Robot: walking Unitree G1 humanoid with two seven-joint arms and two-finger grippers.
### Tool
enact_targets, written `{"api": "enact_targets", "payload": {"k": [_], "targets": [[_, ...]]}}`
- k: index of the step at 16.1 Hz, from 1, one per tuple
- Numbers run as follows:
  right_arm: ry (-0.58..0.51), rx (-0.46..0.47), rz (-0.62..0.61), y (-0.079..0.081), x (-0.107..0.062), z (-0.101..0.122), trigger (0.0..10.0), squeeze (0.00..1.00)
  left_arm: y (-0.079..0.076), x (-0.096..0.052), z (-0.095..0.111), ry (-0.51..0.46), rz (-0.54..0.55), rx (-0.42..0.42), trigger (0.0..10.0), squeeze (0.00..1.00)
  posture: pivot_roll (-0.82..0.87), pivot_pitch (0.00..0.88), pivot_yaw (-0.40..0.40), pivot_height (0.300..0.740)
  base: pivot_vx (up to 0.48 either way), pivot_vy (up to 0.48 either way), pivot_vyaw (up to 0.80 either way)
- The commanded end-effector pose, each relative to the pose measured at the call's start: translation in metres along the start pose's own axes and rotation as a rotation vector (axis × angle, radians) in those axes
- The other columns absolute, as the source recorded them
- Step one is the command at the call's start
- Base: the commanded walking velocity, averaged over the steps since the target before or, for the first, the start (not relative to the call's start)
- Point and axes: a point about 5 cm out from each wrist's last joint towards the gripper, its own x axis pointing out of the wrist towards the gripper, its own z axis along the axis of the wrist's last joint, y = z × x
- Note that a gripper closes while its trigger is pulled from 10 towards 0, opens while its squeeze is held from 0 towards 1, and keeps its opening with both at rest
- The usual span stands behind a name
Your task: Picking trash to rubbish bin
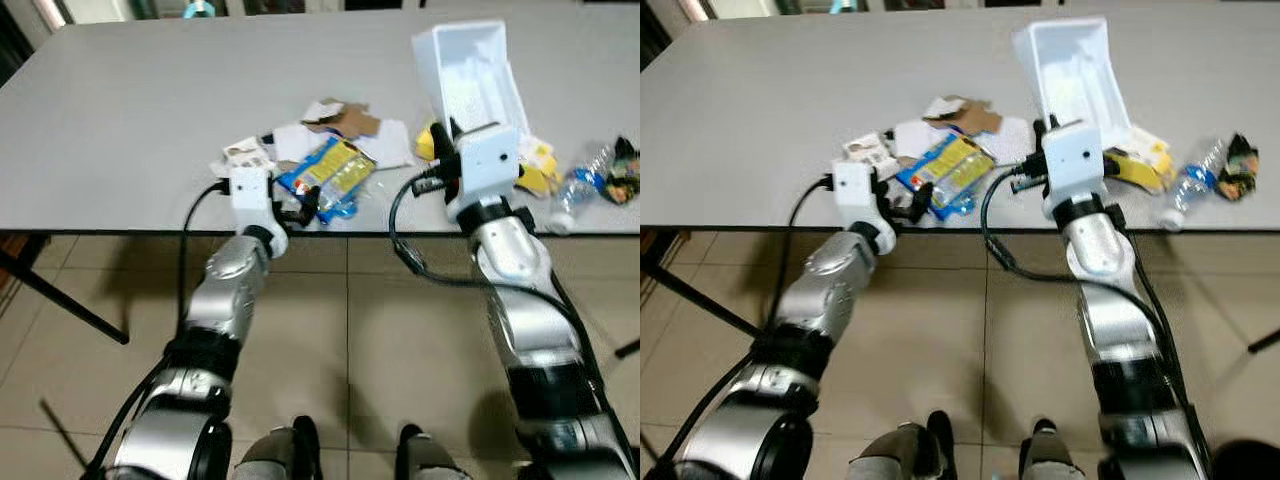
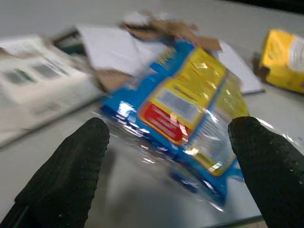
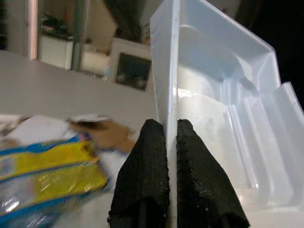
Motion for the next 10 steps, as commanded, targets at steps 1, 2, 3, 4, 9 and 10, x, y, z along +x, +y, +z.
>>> {"api": "enact_targets", "payload": {"k": [1, 2, 3, 4, 9, 10], "targets": [[0.001, 0.017, 0.045, 0.004, -0.002, 0.007, 10.0, 0.0, 0.002, 0.001, -0.003, 0.019, 0.006, 0.002, 10.0, 0.0, -0.24, 0.273, 0.155, 0.74, 0.0, 0.0, 0.0], [0.031, -0.002, 0.067, 0.001, -0.008, 0.009, 10.0, 0.0, 0.002, 0.003, -0.004, 0.022, 0.004, -0.003, 10.0, 0.0, -0.25, 0.28, 0.157, 0.74, 0.0, 0.0, 0.0], [0.059, -0.026, 0.085, -0.005, -0.015, 0.009, 10.0, 0.0, 0.002, 0.004, -0.004, 0.026, 0.002, -0.025, 10.0, 0.0, -0.26, 0.292, 0.158, 0.74, 0.0, 0.0, 0.0], [0.07, -0.032, 0.093, -0.006, -0.018, 0.009, 10.0, 0.0, 0.002, 0.005, -0.005, 0.028, 0.001, -0.033, 10.0, 0.0, -0.26, 0.292, 0.158, 0.74, 0.0, 0.0, 0.0], [0.136, -0.024, 0.11, -0.004, -0.031, 0.01, 10.0, 0.0, 0.004, 0.01, -0.01, 0.057, -0.003, -0.04, 10.0, 0.0, -0.28, 0.311, 0.164, 0.74, 0.0, 0.0, 0.0], [0.145, -0.02, 0.117, -0.002, -0.032, 0.011, 10.0, 0.0, 0.004, 0.011, -0.009, 0.061, -0.002, -0.027, 10.0, 0.0, -0.27, 0.31, 0.166, 0.74, 0.0, 0.0, 0.0]]}}
